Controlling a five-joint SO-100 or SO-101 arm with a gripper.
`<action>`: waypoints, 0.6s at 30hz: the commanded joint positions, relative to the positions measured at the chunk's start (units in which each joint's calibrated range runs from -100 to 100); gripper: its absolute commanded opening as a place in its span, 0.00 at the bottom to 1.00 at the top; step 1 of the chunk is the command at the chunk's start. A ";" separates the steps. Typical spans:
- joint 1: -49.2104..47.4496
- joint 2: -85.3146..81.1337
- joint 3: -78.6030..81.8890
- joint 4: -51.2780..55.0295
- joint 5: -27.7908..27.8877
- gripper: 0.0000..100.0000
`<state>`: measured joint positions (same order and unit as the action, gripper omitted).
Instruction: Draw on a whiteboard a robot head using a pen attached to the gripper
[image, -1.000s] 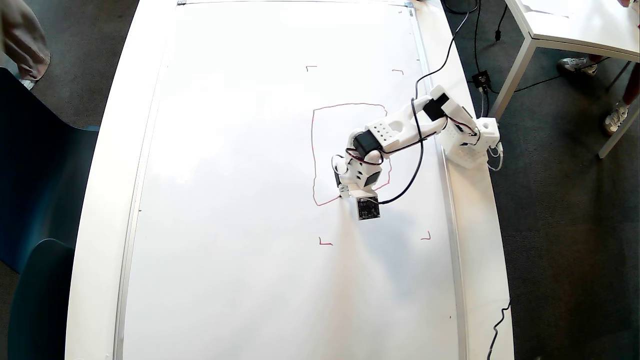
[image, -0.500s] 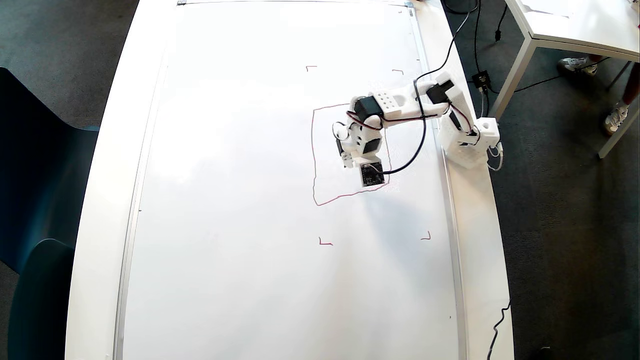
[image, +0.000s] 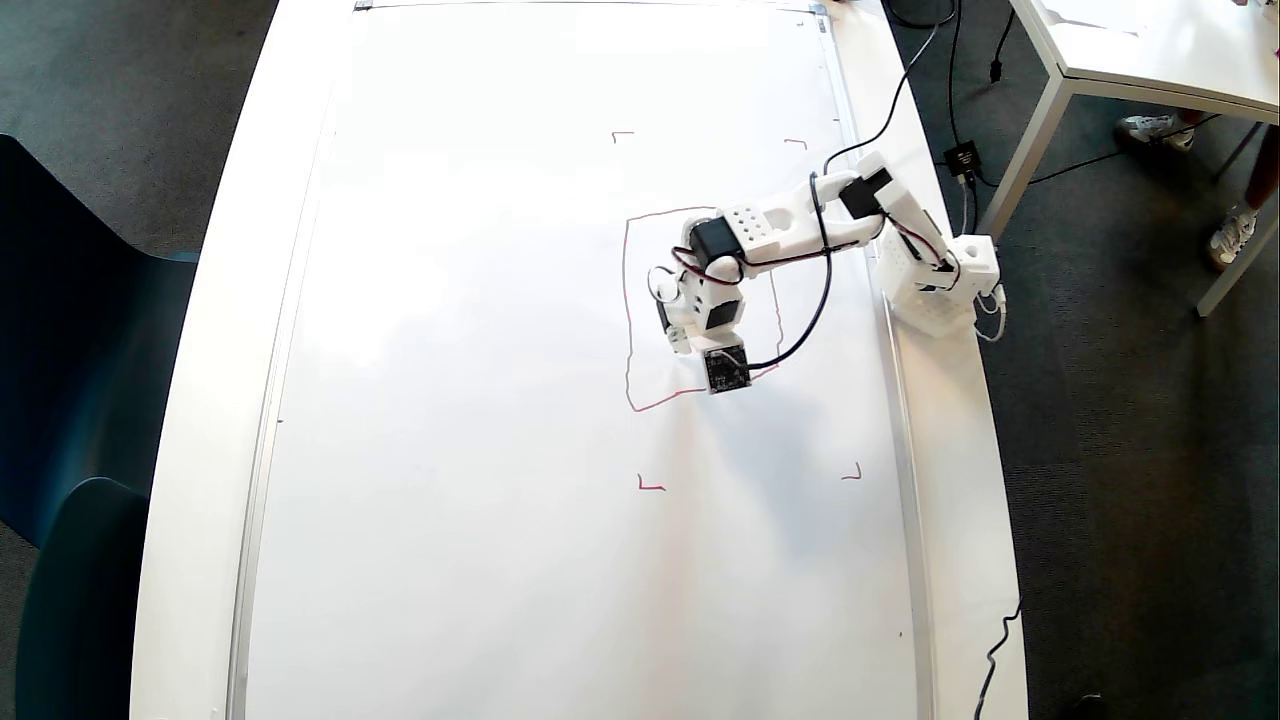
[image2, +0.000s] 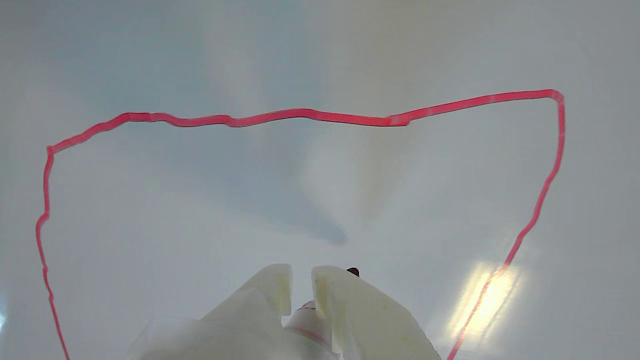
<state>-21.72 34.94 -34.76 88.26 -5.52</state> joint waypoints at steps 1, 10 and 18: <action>-1.08 0.40 -2.87 0.36 0.48 0.01; -1.23 1.07 -2.32 -0.25 0.37 0.01; -1.74 6.02 -7.50 -0.34 0.11 0.01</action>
<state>-22.93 39.69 -38.88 88.43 -5.36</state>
